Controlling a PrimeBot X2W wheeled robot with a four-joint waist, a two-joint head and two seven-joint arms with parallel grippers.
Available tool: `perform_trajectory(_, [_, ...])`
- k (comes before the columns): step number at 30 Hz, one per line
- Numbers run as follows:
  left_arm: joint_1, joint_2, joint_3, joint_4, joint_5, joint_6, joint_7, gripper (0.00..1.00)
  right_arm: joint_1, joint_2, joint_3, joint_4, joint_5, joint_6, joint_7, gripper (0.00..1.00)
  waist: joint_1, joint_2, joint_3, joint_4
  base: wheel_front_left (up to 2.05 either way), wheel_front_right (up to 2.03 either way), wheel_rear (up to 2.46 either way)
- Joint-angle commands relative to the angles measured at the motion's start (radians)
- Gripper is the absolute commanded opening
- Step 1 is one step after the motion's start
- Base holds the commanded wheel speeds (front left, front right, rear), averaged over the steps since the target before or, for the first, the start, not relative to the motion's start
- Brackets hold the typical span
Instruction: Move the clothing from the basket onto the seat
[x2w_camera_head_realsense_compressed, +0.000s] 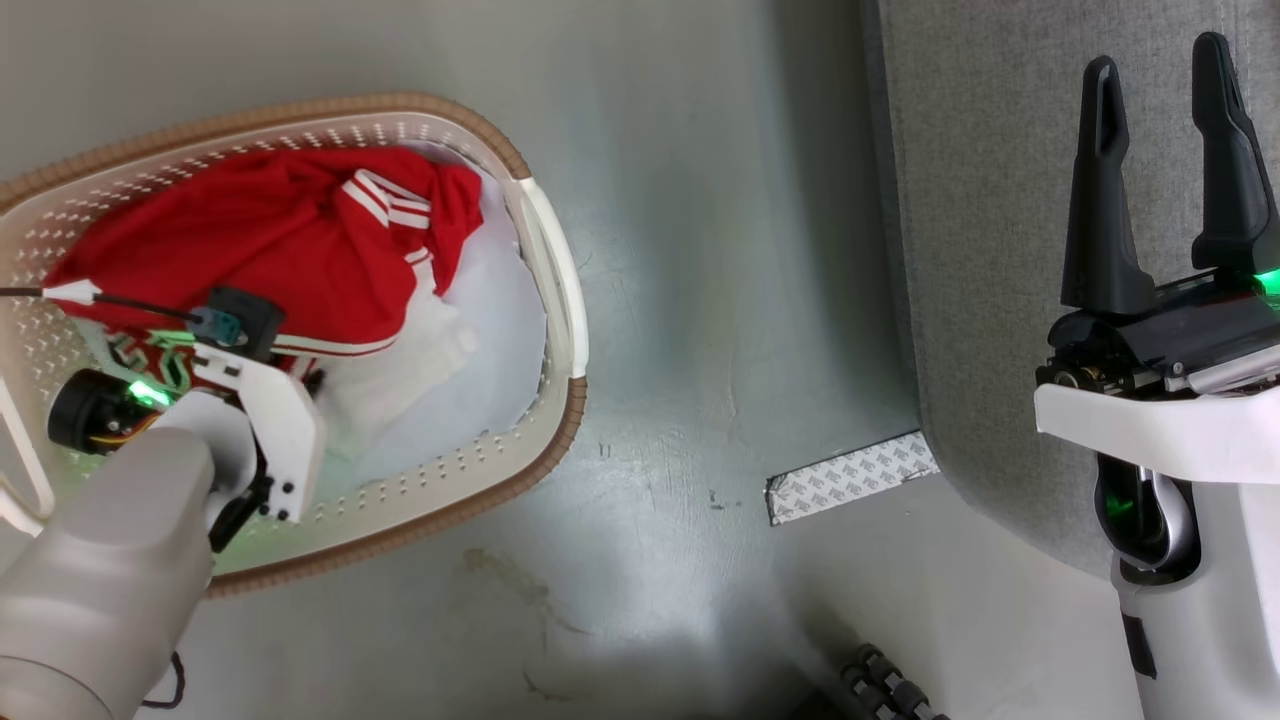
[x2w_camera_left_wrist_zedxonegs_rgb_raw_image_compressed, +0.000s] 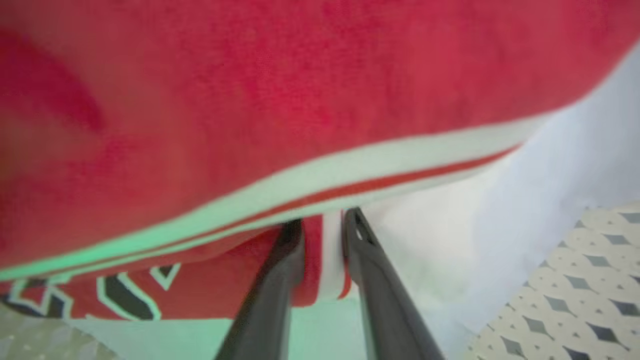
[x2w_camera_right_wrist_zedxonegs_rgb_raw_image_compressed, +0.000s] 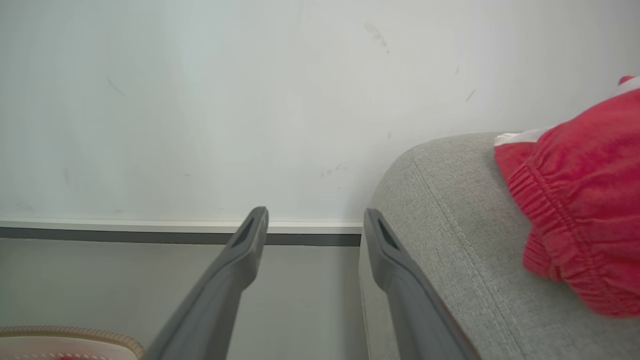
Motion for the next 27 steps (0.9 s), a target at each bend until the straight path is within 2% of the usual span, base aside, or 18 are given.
perform_trajectory(1, [-0.004, 0.006, -0.007, 0.003, -0.011, 0.001, -0.010, 0.00, -0.009, 0.003, -0.005, 0.004, -0.001, -0.002, 0.000, 1.00, 0.0000, 0.0000, -0.005, 0.003, 0.00, 0.00, 0.00])
perform_trajectory(10, [0.015, -0.023, -0.033, 0.015, -0.072, 0.001, -0.088, 0.00, -0.013, 0.003, -0.009, 0.018, -0.033, -0.002, 0.000, 1.00, 0.0000, 0.0000, -0.078, 0.025, 0.00, 0.00, 0.00])
perform_trajectory(27, [0.114, -0.109, -0.099, -0.032, -0.168, 0.001, -0.265, 0.00, 0.062, 0.002, -0.033, 0.099, -0.090, -0.002, 0.000, 1.00, 0.0000, 0.0000, -0.396, 0.131, 0.00, 0.00, 0.00])
